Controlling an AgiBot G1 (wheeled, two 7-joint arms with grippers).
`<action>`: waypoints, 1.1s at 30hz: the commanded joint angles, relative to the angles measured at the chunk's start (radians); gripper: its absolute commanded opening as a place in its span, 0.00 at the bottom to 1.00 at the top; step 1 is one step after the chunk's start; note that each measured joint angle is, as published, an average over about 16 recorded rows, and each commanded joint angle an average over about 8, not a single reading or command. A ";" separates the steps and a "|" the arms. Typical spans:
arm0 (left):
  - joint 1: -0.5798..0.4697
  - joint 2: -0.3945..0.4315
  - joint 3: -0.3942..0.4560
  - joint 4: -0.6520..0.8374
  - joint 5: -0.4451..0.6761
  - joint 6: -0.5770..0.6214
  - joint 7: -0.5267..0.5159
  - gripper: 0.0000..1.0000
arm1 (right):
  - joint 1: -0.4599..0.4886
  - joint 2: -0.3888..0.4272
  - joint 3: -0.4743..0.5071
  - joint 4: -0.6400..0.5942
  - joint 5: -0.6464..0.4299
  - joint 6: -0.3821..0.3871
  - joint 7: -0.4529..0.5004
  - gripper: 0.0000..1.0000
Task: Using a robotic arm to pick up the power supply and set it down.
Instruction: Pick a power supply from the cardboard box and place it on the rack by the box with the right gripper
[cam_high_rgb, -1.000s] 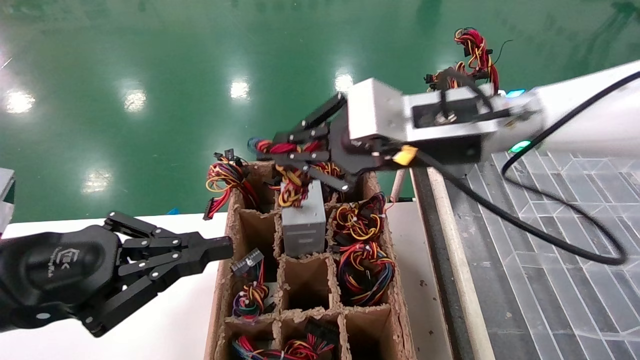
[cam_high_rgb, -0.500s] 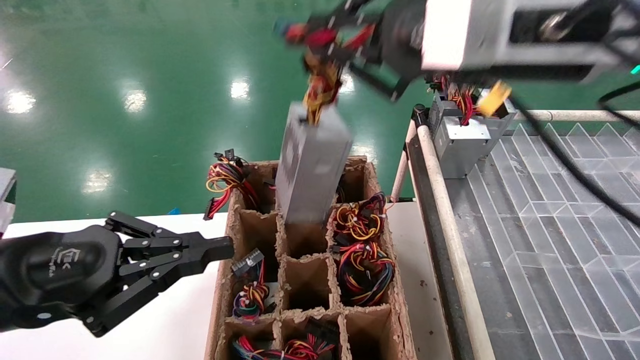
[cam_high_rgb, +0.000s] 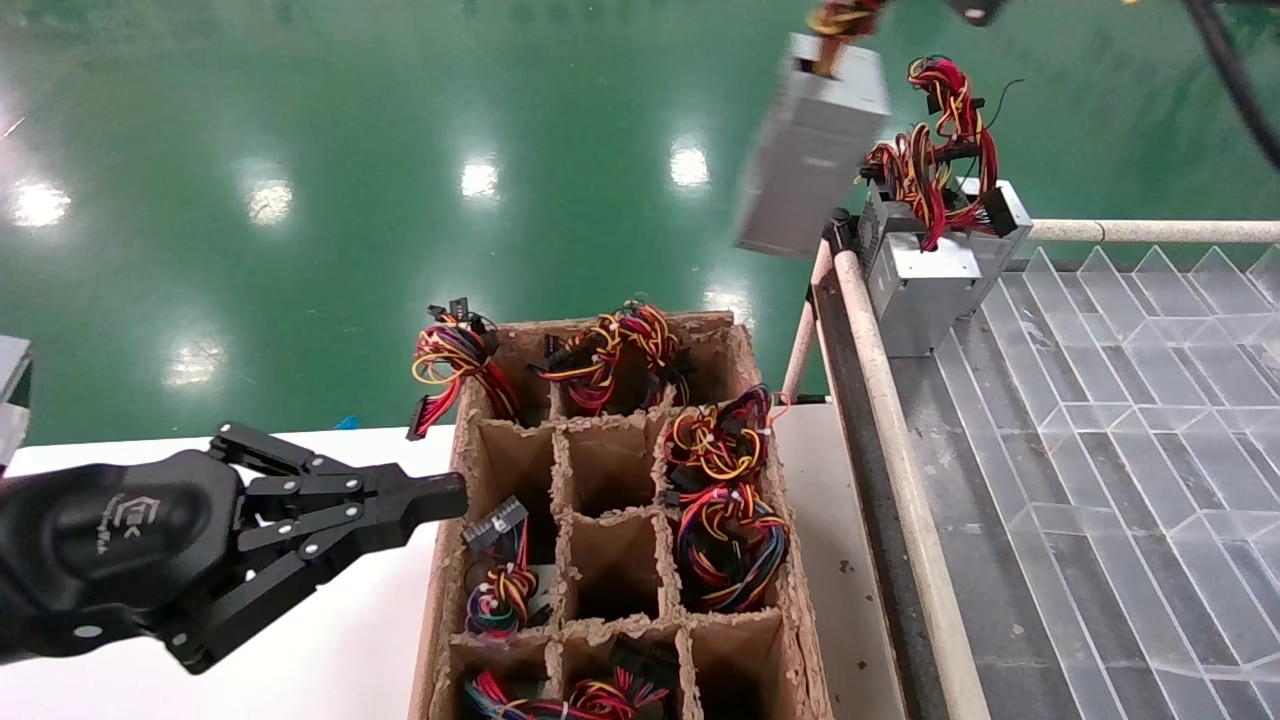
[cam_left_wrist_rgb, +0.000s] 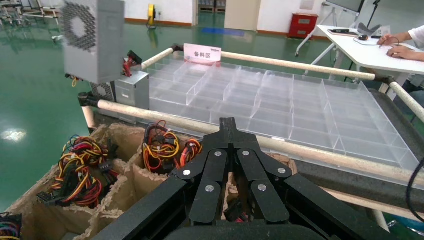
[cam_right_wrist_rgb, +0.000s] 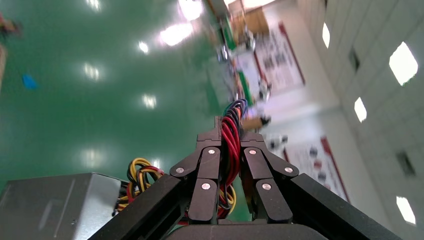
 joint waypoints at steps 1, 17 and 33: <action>0.000 0.000 0.000 0.000 0.000 0.000 0.000 0.00 | 0.021 0.012 -0.001 -0.038 -0.017 0.008 -0.007 0.00; 0.000 0.000 0.000 0.000 0.000 0.000 0.000 0.00 | 0.071 0.077 -0.016 -0.413 -0.078 0.019 -0.139 0.00; 0.000 0.000 0.000 0.000 0.000 0.000 0.000 0.00 | 0.091 0.094 -0.025 -0.462 -0.104 0.049 -0.175 0.00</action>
